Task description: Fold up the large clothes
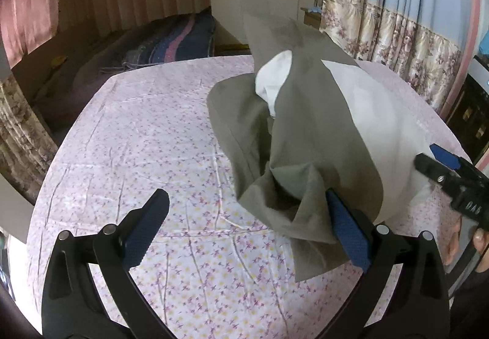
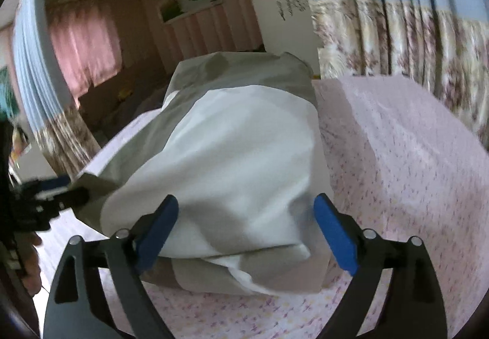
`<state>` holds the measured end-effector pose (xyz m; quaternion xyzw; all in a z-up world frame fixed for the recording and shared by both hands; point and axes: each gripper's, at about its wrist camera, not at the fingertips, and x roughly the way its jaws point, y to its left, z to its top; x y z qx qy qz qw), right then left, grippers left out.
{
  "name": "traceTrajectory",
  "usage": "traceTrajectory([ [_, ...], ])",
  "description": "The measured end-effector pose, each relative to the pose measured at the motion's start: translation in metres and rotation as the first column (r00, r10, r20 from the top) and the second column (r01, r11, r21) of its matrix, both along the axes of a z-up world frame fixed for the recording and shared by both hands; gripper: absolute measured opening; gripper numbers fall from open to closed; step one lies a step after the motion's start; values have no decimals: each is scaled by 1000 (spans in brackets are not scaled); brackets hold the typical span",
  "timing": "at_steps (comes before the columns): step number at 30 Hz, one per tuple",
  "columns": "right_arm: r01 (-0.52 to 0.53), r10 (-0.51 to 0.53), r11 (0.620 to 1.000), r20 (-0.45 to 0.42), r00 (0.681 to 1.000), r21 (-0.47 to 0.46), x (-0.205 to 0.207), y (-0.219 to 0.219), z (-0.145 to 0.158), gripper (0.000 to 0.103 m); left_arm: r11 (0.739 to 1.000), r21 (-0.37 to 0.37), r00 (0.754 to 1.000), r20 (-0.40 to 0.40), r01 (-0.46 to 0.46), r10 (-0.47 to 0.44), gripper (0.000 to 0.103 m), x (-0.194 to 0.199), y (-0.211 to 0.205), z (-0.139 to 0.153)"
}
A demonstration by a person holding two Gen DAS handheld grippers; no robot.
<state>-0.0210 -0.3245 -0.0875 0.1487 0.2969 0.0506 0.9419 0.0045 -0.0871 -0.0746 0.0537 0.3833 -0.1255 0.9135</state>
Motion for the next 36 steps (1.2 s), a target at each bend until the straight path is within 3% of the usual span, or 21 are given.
traceTrajectory([
  [8, 91, -90, 995, 26, 996, -31, -13, -17, 13, 98, 999, -10, 998, 30, -46, 47, 100, -6, 22, 4],
  [15, 95, -94, 993, 16, 995, -73, -6, -15, 14, 99, 994, -10, 993, -34, -113, 113, 100, 4, 41, -22],
  [20, 125, -115, 979, 71, 991, -162, -12, -7, 30, 101, 989, 35, 988, 53, -146, 144, 100, -2, 45, -1],
  [23, 176, -175, 963, 25, 984, -202, -10, -3, 34, 101, 979, 64, 980, 73, -191, 186, 100, -1, 46, 8],
  [28, 194, -193, 972, 20, 981, -133, -19, 0, 38, 101, 977, -10, 975, 71, -211, 211, 100, -8, 52, 15],
  [32, 193, -189, 965, 41, 981, -176, -30, 22, 44, 101, 985, -41, 985, 19, -168, 169, 100, -13, 50, 19],
  [36, 121, -124, 979, -8, 992, -166, -32, 36, 53, 101, 986, -52, 986, 48, -156, 159, 100, -25, 45, 29],
])
